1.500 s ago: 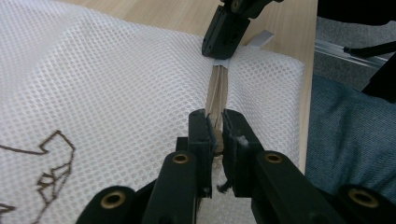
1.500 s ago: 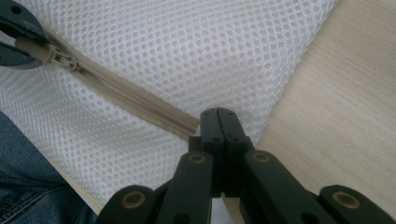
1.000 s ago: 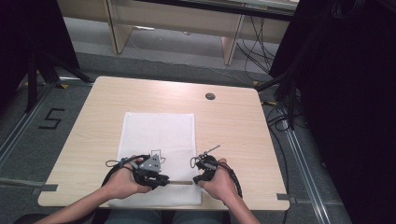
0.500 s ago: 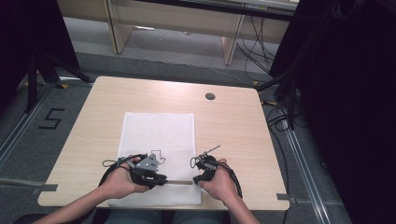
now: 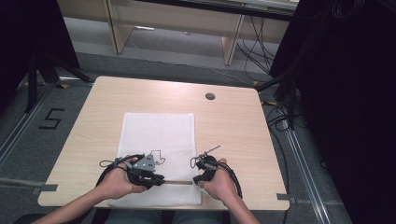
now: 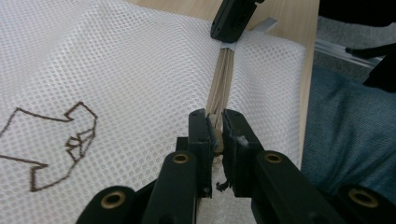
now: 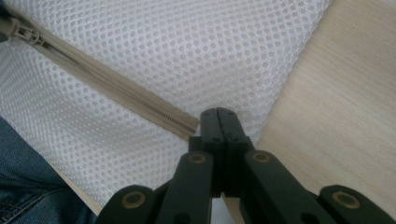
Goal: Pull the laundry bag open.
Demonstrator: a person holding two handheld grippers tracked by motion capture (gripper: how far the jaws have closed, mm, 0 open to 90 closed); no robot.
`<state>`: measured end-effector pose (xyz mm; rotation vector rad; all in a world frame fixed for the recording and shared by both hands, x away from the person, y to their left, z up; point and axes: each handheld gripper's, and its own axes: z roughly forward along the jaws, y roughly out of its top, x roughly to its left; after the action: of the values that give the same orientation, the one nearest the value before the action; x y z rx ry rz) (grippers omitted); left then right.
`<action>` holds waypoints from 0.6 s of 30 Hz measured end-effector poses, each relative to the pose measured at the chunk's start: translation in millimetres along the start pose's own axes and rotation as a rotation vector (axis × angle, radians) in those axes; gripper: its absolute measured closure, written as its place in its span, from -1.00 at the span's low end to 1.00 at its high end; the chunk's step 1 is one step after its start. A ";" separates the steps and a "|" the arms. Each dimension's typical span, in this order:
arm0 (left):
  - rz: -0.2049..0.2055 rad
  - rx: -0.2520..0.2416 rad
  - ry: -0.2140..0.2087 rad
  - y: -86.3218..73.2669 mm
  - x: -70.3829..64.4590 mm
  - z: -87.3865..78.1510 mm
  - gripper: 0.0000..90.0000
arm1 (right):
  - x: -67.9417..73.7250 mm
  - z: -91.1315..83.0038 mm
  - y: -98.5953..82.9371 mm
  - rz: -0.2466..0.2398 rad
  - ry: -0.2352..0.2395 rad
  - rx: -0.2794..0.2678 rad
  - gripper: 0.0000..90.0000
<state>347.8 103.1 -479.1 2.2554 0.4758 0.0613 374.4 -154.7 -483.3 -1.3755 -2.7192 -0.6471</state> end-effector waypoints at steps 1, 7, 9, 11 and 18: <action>-0.019 0.002 0.004 -0.2 -1.6 -0.1 0.82 | 0.4 0.2 -0.2 -0.001 0.000 -0.002 1.00; -0.023 -0.001 0.009 -2.0 0.0 -4.3 0.82 | 1.0 -0.2 0.0 -0.004 -0.003 -0.001 1.00; -0.022 -0.008 0.001 -2.8 0.8 -4.6 0.82 | 1.0 -0.2 0.2 -0.004 -0.003 0.001 1.00; -0.027 0.000 0.007 -3.0 -0.5 -4.5 0.82 | 0.9 -0.1 0.1 -0.005 -0.003 0.000 1.00; -0.024 -0.001 -0.001 -2.9 -0.8 -4.7 0.82 | 1.0 -0.2 0.0 -0.003 -0.003 0.001 1.00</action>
<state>345.2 108.0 -478.0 2.2481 0.5023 0.0480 373.8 -154.1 -482.9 -1.3737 -2.7243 -0.6445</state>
